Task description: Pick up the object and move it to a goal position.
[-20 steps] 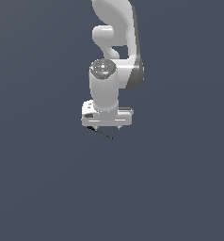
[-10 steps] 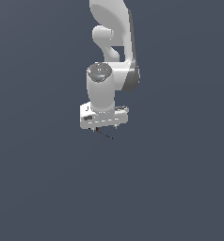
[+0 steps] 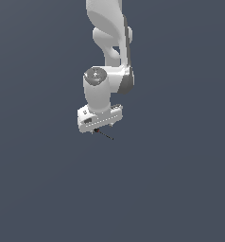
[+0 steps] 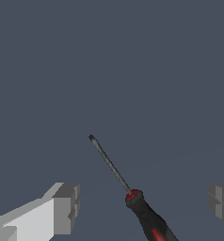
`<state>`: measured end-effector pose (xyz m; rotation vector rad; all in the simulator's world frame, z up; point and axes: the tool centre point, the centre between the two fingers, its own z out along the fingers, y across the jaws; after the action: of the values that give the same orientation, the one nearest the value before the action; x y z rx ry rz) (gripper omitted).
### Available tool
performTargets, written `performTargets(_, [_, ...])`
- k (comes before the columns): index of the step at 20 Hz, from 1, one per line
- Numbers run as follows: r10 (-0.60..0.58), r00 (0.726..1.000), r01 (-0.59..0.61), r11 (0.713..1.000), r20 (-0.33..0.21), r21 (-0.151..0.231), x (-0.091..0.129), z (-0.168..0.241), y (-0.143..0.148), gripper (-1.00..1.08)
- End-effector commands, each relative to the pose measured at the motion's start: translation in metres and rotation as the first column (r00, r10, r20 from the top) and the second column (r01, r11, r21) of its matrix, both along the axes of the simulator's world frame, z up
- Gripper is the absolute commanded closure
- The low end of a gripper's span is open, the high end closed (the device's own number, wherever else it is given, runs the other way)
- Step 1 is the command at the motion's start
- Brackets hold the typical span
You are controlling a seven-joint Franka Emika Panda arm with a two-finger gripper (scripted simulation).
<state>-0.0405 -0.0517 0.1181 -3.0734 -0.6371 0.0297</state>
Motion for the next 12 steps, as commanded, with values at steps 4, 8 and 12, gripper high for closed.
performTargets(4, [0.137, 0.991, -0.137, 0.991, 0.003, 0.000, -0.011, -0.013, -0.009, -0.92])
performTargets(8, [0.235, 0.972, -0.235, 0.972, 0.006, 0.000, -0.020, -0.021, -0.015, -0.92])
performTargets(12, [0.330, 0.944, -0.330, 0.944, 0.008, 0.000, -0.029, -0.030, -0.021, -0.92])
